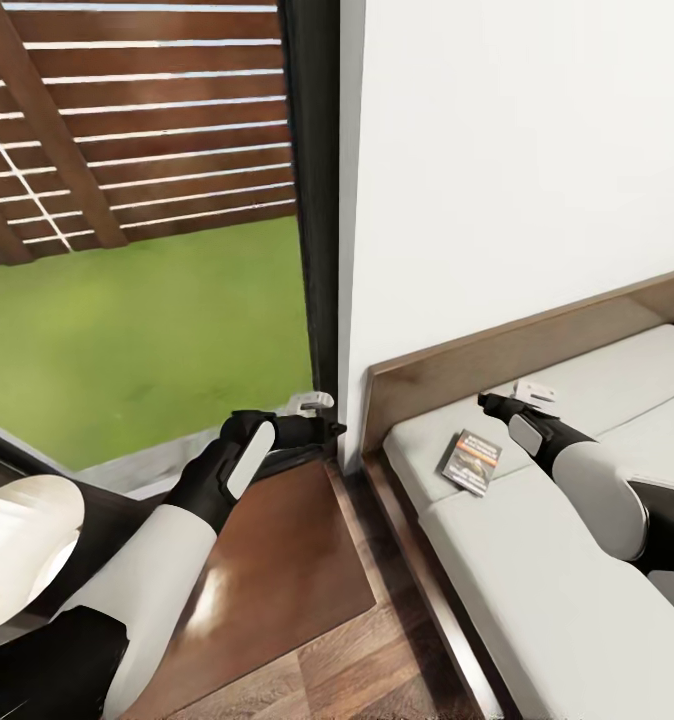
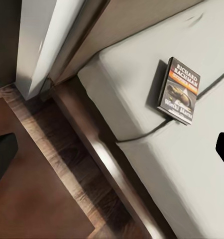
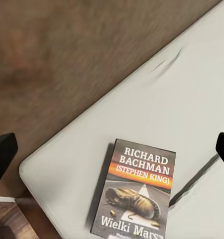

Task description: In the bedroom, move the book from the bed onto either nightstand, and place the two sandals side by side next to the bed.

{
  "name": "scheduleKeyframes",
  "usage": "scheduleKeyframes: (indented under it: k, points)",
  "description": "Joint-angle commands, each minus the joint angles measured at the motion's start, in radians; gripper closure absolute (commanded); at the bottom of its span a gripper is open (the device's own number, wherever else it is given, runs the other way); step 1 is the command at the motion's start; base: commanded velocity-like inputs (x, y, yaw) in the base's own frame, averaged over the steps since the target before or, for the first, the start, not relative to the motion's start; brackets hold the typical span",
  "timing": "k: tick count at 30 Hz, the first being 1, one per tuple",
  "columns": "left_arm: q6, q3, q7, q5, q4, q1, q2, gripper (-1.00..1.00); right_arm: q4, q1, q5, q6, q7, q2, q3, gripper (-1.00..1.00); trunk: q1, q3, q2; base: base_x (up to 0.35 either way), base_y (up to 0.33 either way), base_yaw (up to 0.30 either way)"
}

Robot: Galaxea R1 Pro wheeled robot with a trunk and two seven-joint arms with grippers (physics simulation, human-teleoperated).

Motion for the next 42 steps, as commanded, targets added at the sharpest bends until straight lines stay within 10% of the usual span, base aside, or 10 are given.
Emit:
scheduleKeyframes:
  k: [1, 13, 24, 42]
  points:
    - [0.004, 0.001, -0.004, -0.004, 0.0, -0.001, 0.0, -1.0, 0.0, -0.001, -0.01, 0.002, -0.001, 0.0, 0.001, -1.0, 0.0, -0.003, -0.002, 0.0, 0.0, 0.0]
    - [0.004, 0.001, -0.005, -0.004, 0.0, -0.001, 0.001, -1.0, -0.007, -0.001, -0.009, 0.039, 0.002, -0.002, 0.002, -1.0, 0.0, -0.022, -0.002, 0.0, 0.0, 0.0]
    - [0.004, 0.001, -0.007, -0.002, -0.002, -0.001, 0.001, -1.0, -0.241, -0.005, -0.006, 0.412, -0.011, -0.01, 0.0, -1.0, 0.0, -0.04, -0.002, 0.0, 0.0, 0.0]
    - [0.005, 0.001, -0.074, -0.005, -0.008, -0.001, 0.004, -1.0, -0.313, -0.013, -0.006, 0.487, -0.012, -0.01, 0.001, -1.0, 0.0, -0.069, -0.002, 0.0, 0.0, 0.0]
